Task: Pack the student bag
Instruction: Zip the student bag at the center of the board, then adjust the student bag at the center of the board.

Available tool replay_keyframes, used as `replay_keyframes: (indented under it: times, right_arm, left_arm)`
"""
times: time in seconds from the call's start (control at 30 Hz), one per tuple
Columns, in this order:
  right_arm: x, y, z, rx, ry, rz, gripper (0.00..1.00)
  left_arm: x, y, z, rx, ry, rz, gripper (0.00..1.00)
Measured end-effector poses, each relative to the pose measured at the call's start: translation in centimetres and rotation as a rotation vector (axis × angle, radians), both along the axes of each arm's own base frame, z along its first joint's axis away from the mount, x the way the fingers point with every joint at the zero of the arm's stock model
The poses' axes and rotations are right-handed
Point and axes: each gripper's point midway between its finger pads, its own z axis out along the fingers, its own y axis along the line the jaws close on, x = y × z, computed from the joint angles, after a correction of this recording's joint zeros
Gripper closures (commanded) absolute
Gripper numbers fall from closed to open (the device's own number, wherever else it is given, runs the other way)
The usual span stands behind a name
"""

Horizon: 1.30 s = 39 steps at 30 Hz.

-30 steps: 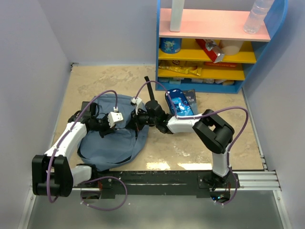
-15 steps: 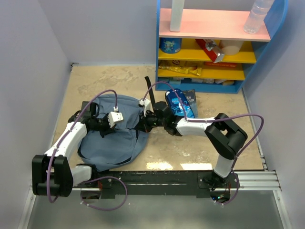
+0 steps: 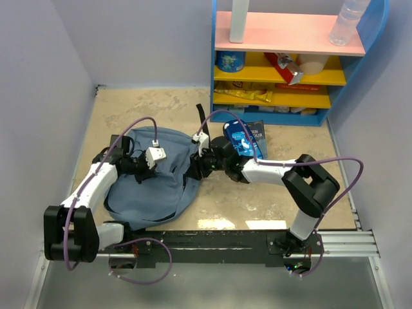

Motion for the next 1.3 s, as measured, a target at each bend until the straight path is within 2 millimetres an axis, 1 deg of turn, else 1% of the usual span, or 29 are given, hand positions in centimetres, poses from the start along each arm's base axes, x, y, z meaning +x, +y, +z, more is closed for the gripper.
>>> replay_keyframes:
  times: [0.07, 0.1, 0.2, 0.3, 0.37, 0.4, 0.47, 0.5, 0.53, 0.57, 0.63, 0.67, 0.77, 0.83, 0.93, 0.97, 1.03, 1.1, 1.17, 1.23, 1.3]
  right_arm:
    - [0.8, -0.2, 0.2, -0.011, 0.003, -0.031, 0.36]
    - [1.3, -0.2, 0.5, -0.011, -0.004, -0.051, 0.35]
    - [2.5, -0.2, 1.5, 0.0, -0.03, -0.094, 0.36]
    - [2.4, -0.1, 2.7, 0.016, -0.046, -0.114, 0.37]
    - [1.5, 0.6, 3.5, 0.033, -0.056, -0.108, 0.38]
    - [0.7, 1.4, 3.9, 0.042, -0.065, -0.095, 0.37]
    - [-1.8, 3.3, 3.8, 0.046, -0.065, -0.046, 0.39]
    - [-3.1, 4.1, 3.4, 0.042, -0.059, -0.016, 0.41]
    - [-4.1, 4.7, 3.0, 0.037, -0.051, 0.004, 0.44]
    - [-5.3, 5.7, 2.4, 0.028, -0.038, 0.035, 0.45]
    - [-6.3, 6.5, 1.0, 0.006, -0.016, 0.057, 0.47]
    - [-6.2, 6.5, 0.3, -0.007, -0.01, 0.054, 0.48]
    - [-5.0, 5.6, -1.4, -0.061, 0.006, 0.005, 0.54]
    - [-3.9, 4.6, -1.9, -0.084, 0.017, -0.037, 0.58]
    - [-1.0, 2.4, -2.6, -0.102, 0.037, -0.132, 0.59]
    - [0.0, 1.3, -3.1, -0.115, 0.047, -0.169, 0.59]
    - [1.6, -0.7, -4.0, -0.149, 0.068, -0.231, 0.55]
    - [2.7, -2.4, -4.8, -0.178, 0.088, -0.281, 0.51]
    - [3.0, -2.7, -4.7, -0.179, 0.089, -0.289, 0.48]
    - [2.7, -2.6, -3.9, -0.171, 0.081, -0.277, 0.44]
    - [2.4, -2.4, -2.0, -0.149, 0.051, -0.261, 0.41]
  left_arm:
    - [0.8, 0.3, 0.1, 0.006, 0.004, 0.04, 1.0]
    - [1.3, 0.4, 0.3, 0.007, 0.005, 0.059, 1.0]
    - [3.4, 0.6, 0.9, 0.007, 0.005, 0.133, 1.0]
    - [5.2, 0.9, 1.3, 0.004, -0.01, 0.202, 1.0]
    - [6.5, 1.2, 1.7, -0.005, -0.02, 0.26, 1.0]
    - [7.2, 1.3, 1.9, -0.009, -0.024, 0.291, 1.0]
    - [8.4, 1.8, 2.3, -0.019, -0.025, 0.359, 1.0]
    - [8.9, 2.1, 2.5, -0.026, -0.024, 0.391, 1.0]
    - [9.4, 2.5, 2.7, -0.035, -0.023, 0.425, 1.0]
    - [9.8, 3.0, 2.9, -0.046, -0.019, 0.456, 1.0]
    - [10.3, 4.2, 3.3, -0.061, -0.015, 0.518, 1.0]
    - [10.5, 4.8, 3.5, -0.066, -0.011, 0.543, 1.0]
    - [10.4, 6.2, 3.7, -0.077, 0.011, 0.597, 1.0]
    - [10.1, 6.9, 4.1, -0.086, 0.034, 0.616, 1.0]
    - [9.7, 7.6, 5.2, -0.098, 0.062, 0.625, 1.0]
    - [9.6, 7.7, 5.4, -0.1, 0.067, 0.621, 1.0]
    - [9.2, 7.5, 5.9, -0.107, 0.075, 0.591, 1.0]
    - [8.7, 6.9, 6.2, -0.119, 0.083, 0.547, 1.0]
    - [8.0, 6.1, 6.3, -0.137, 0.102, 0.496, 1.0]
    - [7.0, 5.3, 6.1, -0.147, 0.127, 0.43, 1.0]
    - [6.0, 4.8, 5.7, -0.14, 0.15, 0.362, 1.0]
